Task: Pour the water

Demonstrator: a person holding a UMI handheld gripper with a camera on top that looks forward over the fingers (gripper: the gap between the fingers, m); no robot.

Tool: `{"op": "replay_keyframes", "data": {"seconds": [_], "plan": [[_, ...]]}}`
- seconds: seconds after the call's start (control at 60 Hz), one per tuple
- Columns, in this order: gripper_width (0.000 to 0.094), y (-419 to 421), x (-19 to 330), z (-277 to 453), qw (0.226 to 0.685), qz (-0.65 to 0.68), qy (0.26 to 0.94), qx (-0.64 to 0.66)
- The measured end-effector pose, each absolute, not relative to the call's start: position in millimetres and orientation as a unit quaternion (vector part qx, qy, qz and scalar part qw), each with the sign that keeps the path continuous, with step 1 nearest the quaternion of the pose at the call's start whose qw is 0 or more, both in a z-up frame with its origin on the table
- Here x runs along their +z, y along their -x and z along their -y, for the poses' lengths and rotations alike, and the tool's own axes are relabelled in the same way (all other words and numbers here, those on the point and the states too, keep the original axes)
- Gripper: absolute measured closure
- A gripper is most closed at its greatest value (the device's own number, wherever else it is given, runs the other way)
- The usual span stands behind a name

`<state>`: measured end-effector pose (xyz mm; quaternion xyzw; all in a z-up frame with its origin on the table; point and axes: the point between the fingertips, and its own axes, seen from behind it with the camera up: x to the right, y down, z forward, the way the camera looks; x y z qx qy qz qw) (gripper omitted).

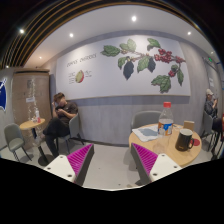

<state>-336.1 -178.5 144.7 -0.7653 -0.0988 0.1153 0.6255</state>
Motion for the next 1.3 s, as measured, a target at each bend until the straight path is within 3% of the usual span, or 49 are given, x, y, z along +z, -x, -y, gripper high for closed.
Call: {"op": "replay_keyframes", "data": {"seconds": [0.183,0.267,0.3,0.333,0.517,0.917,0.95,1.0,1.15,1.3], "plan": [[0.0141,323,164,174,0.638,0.091,0.757,0.104],[0.0147,310,154,161,0.646,0.086,0.753,0.094],[0.0148,297,168,167,0.644,0.080,0.756,0.090],[0.0147,293,157,153,0.649,0.075,0.752,0.083],[0.0148,212,176,111,0.661,0.033,0.749,0.014],[0.0165,147,146,-26,0.658,0.004,0.752,-0.044],[0.0218,148,146,-30,0.661,0.006,0.749,-0.044],[0.0387,154,143,-39,0.665,0.007,0.746,-0.040],[0.0593,147,144,-39,0.698,0.010,0.716,-0.022],[0.0624,143,146,-42,0.697,-0.002,0.717,-0.005]]}}
